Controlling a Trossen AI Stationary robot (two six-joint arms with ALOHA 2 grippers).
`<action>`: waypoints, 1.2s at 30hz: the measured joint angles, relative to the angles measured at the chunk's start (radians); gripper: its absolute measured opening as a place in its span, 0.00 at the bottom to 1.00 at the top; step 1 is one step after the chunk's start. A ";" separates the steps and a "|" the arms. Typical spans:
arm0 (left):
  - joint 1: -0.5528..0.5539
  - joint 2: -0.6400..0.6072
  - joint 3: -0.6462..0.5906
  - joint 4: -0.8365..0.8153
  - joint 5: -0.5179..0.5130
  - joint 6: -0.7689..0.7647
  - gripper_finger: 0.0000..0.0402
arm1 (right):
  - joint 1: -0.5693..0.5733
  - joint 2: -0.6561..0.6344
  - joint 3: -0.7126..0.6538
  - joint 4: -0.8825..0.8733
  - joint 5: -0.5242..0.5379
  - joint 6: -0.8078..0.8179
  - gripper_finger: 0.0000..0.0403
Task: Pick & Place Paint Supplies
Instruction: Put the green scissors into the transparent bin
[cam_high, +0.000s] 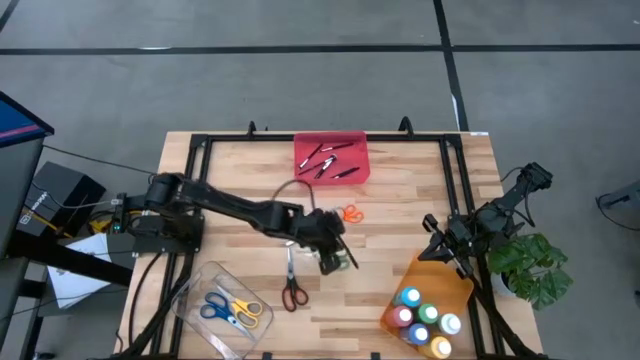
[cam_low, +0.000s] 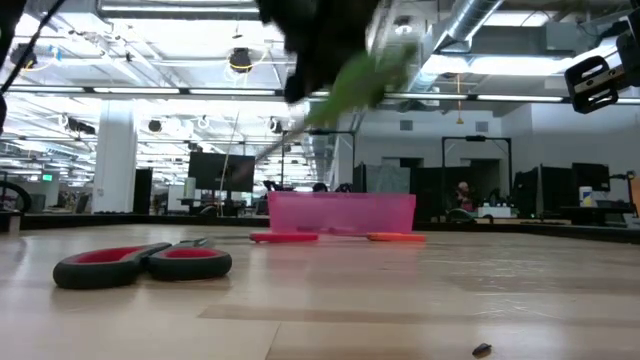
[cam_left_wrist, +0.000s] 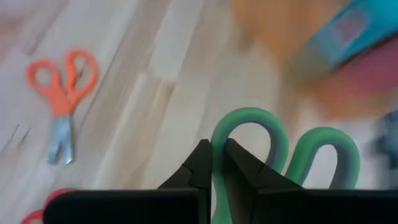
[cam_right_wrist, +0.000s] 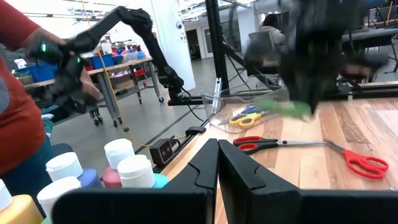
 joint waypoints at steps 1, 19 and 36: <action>0.000 -0.028 0.000 0.014 0.006 -0.029 0.03 | 0.000 0.000 0.000 0.000 0.000 0.000 0.02; -0.088 -0.443 0.000 0.071 0.138 -0.388 0.03 | 0.000 0.000 0.000 0.000 0.000 0.000 0.02; -0.585 -0.514 -0.032 -0.596 -0.177 -0.609 0.03 | 0.000 0.000 0.000 0.000 0.000 0.000 0.02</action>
